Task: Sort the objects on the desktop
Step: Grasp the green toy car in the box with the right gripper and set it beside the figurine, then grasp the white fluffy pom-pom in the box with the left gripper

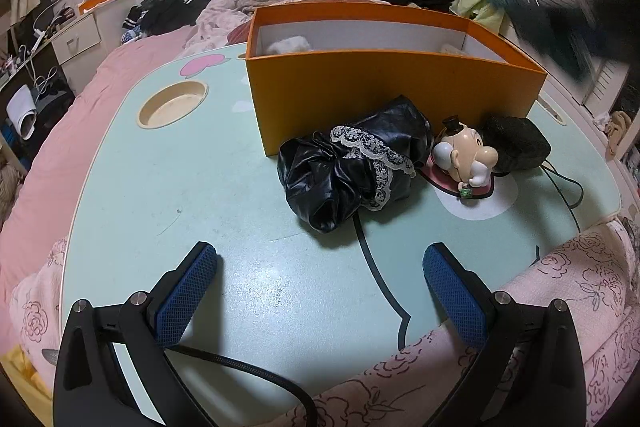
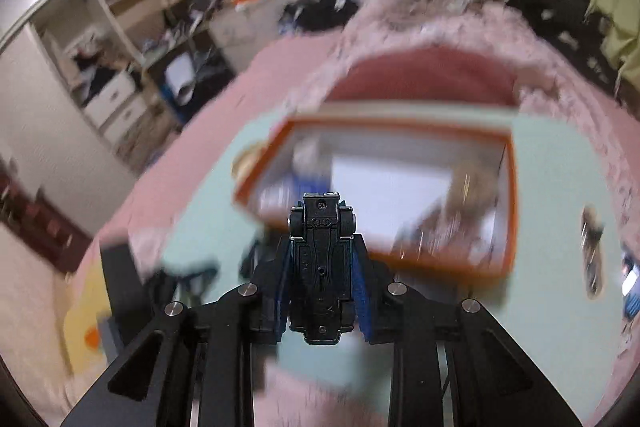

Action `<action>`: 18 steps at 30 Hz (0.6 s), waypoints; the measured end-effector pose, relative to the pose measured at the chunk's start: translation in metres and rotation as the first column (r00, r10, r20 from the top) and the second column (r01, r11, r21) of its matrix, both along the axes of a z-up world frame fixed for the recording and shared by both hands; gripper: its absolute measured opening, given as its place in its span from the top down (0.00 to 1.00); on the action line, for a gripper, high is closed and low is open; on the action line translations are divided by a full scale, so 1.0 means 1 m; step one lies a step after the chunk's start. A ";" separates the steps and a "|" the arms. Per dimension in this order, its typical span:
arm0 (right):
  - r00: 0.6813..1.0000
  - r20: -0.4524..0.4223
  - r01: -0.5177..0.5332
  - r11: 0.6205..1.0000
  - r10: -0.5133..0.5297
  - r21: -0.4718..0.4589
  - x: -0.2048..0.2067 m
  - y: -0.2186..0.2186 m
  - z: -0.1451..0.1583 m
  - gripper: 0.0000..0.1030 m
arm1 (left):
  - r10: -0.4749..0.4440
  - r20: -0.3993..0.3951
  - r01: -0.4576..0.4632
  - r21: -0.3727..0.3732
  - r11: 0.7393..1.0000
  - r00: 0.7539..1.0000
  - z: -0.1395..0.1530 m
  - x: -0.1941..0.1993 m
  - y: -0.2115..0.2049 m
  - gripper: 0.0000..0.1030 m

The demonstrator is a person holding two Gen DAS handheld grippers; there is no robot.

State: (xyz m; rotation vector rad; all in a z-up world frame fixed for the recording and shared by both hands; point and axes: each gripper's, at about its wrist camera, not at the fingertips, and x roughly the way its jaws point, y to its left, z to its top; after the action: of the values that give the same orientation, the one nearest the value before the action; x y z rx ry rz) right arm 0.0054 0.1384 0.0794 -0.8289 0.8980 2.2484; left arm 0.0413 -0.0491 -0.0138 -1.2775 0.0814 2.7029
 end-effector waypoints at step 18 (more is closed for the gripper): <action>0.995 0.073 0.059 0.991 -0.068 0.119 0.055 -0.028 -0.049 0.31 | -0.001 -0.001 0.001 0.001 1.000 1.000 0.001 0.002 0.002 0.00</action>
State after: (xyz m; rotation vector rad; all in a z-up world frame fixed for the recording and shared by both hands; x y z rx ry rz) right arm 0.0601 0.1104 0.0299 -0.8168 0.7394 2.1761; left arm 0.0429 -0.0475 -0.0133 -1.2752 0.0812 2.7027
